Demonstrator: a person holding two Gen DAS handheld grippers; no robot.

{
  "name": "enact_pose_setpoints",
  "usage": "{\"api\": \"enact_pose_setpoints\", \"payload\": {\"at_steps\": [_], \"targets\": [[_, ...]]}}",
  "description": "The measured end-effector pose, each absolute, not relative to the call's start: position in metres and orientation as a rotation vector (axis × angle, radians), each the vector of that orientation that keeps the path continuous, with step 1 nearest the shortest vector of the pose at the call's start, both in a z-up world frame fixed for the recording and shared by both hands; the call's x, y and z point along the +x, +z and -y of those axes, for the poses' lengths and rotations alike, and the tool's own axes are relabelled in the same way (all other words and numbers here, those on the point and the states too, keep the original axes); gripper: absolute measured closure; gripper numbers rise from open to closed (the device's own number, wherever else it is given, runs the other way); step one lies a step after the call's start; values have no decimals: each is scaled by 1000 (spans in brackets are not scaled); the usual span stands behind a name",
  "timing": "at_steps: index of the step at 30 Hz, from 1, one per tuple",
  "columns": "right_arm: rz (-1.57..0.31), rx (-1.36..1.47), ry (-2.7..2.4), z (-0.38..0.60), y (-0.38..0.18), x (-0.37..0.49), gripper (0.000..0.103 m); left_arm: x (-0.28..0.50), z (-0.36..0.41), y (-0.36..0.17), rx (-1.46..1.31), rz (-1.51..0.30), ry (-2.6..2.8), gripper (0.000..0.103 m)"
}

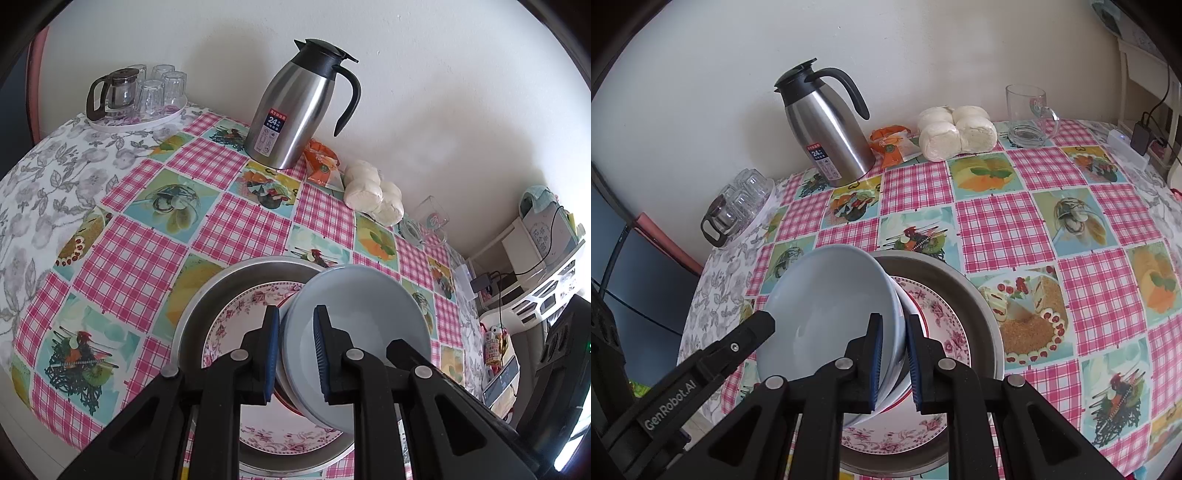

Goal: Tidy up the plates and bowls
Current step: 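Lower the light blue bowl into the white MAX bowl with both grippers, then open both grippers to release the light blue bowl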

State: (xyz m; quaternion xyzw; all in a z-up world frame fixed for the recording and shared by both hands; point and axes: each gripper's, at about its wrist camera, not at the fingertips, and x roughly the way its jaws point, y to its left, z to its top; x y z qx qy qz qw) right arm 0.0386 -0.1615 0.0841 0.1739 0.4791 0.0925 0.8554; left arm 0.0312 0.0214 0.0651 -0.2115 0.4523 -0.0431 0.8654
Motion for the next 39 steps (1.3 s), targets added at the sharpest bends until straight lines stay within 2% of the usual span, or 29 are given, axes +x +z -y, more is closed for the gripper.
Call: {"api": "enact_pose_setpoints", "payload": {"at_steps": [9, 12, 17, 18, 19, 20, 21, 24, 26, 29, 31, 33, 36, 37, 39], "targets": [[-1004, 366, 180, 165, 87, 38, 86, 32, -22, 65, -440, -949, -91, 85], [-981, 360, 166, 169, 91, 36, 75, 32, -22, 65, -439, -948, -93, 85], [-978, 340, 166, 169, 92, 37, 72, 32, -23, 65, -439, -949, -88, 83], [-980, 332, 169, 168, 92, 37, 66, 32, -24, 66, -441, -951, -83, 79], [-980, 322, 171, 167, 92, 36, 54, 32, -25, 66, -442, -951, -76, 67], [-977, 314, 170, 166, 93, 36, 46, 31, -27, 67, -444, -949, -67, 54], [-968, 301, 165, 165, 95, 35, 37, 30, -28, 68, -443, -945, -55, 51], [-958, 273, 162, 164, 97, 34, 31, 27, -31, 71, -427, -938, -26, 46], [-958, 272, 156, 166, 95, 34, 24, 26, -33, 71, -416, -940, 0, 35], [-960, 278, 151, 169, 93, 34, 17, 24, -37, 69, -403, -940, 39, 23], [-960, 280, 150, 172, 92, 32, 6, 22, -40, 68, -400, -933, 59, 19], [-957, 276, 151, 173, 92, 30, 0, 18, -42, 69, -398, -921, 75, 18], [-950, 262, 152, 175, 92, 26, 0, 12, -43, 69, -387, -905, 95, 11], [-947, 259, 148, 177, 92, 24, 0, 10, -43, 69, -377, -908, 105, 5], [-943, 258, 146, 178, 91, 21, 0, 5, -44, 68, -360, -910, 120, 4]]}}
